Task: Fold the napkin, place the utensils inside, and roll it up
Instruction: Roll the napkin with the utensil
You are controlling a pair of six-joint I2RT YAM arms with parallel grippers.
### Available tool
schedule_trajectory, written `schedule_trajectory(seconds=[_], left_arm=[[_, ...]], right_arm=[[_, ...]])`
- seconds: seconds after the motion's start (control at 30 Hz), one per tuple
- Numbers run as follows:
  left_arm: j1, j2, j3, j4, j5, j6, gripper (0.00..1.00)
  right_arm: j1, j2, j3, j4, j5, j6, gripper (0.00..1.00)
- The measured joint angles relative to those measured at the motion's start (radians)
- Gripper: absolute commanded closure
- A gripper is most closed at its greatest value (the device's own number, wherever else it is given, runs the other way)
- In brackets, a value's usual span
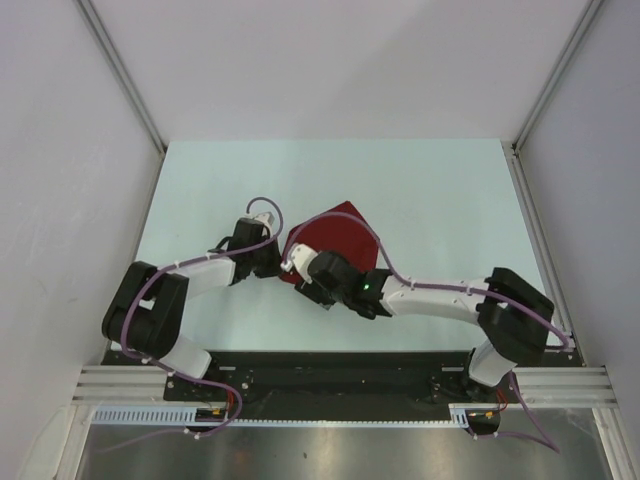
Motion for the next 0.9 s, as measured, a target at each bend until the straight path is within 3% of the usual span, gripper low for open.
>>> schedule_trajectory(seconds=[0.3,0.8,0.9], left_arm=[[0.022,0.038,0.054,-0.069,0.043,-0.019,1.0],[0.027,0.05,0.069,-0.086,0.06,-0.023,1.0],[0.028,0.051,0.07,-0.088,0.061,-0.023,1.0]], right_arm=[[0.043,0.149,-0.05,0.19,0.024,-0.124,0.43],[-0.02,0.24,-0.049,0.283,0.02,-0.179,0.48],[-0.031,0.246,-0.043,0.287,0.0,-0.179,0.54]])
